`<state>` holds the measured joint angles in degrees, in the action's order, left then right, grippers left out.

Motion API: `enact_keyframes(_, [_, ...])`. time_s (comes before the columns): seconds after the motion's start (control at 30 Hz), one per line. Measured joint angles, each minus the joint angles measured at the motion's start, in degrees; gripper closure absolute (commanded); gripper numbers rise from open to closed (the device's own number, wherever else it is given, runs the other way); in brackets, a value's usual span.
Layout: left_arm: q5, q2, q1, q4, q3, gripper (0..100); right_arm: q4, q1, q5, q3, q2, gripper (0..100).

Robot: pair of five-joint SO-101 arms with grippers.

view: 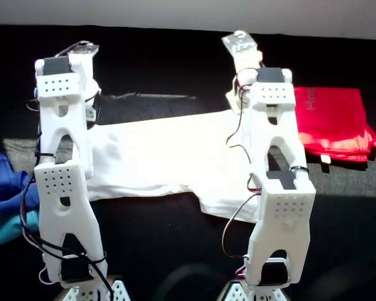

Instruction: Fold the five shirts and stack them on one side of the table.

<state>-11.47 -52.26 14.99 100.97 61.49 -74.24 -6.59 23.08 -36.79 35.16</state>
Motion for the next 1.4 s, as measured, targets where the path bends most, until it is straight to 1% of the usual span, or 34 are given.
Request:
enact_keyframes(0.17, [0.00, 14.51, -2.81, 0.00, -18.11, 99, -12.31, 0.09, -6.68, -14.07, 0.00, 99.1])
enact_keyframes(0.27, [0.00, 22.68, -4.66, -1.49, -31.03, 99, -20.48, 0.00, -8.53, -21.19, 0.00, 99.1])
enact_keyframes(0.33, [0.00, 27.96, -5.19, -5.36, -40.09, 99, -24.44, -0.53, -9.05, -24.97, 0.00, 99.2])
enact_keyframes(0.47, [0.00, 38.51, -5.01, -16.26, -59.96, 99, -26.02, -1.23, -9.05, -29.27, 0.00, 99.2])
enact_keyframes(0.6, [0.00, 47.74, -5.01, -26.81, -78.68, 99, -26.20, -1.67, -9.67, -29.63, -2.29, 99.2])
enact_keyframes(0.7, [0.00, 52.66, -5.01, -32.00, -88.70, 99, -26.20, -1.93, -12.31, -26.20, -9.32, 99.2])
enact_keyframes(0.83, [0.00, 56.18, -5.01, -36.66, -97.23, 99, -26.29, -3.87, -13.98, -12.66, -22.24, 99.2])
enact_keyframes(0.97, [0.00, 57.41, -5.01, -38.33, -101.63, 99, -25.76, -7.65, -14.07, 9.23, -36.66, 99.2])
enact_keyframes(1.0, [0.00, 57.58, -5.01, -38.51, -102.33, 99, -23.91, -8.44, -14.07, 15.21, -40.09, 99.2])
enact_keyframes(1.1, [0.00, 58.37, -5.19, -38.51, -103.21, 99, -15.30, -9.32, -11.87, 34.99, -49.76, 99.2])
enact_keyframes(1.2, [0.00, 60.22, -5.19, -38.51, -103.21, 99, -2.37, -9.32, -8.97, 56.18, -57.32, 99.0])
enact_keyframes(1.3, [0.00, 62.33, -5.19, -38.51, -103.21, 99, 10.99, -9.32, -5.89, 75.52, -59.87, 98.9])
enact_keyframes(1.4, [0.00, 62.86, -5.19, -38.51, -103.21, 99, 22.77, -9.32, -4.66, 88.44, -59.87, 98.9])
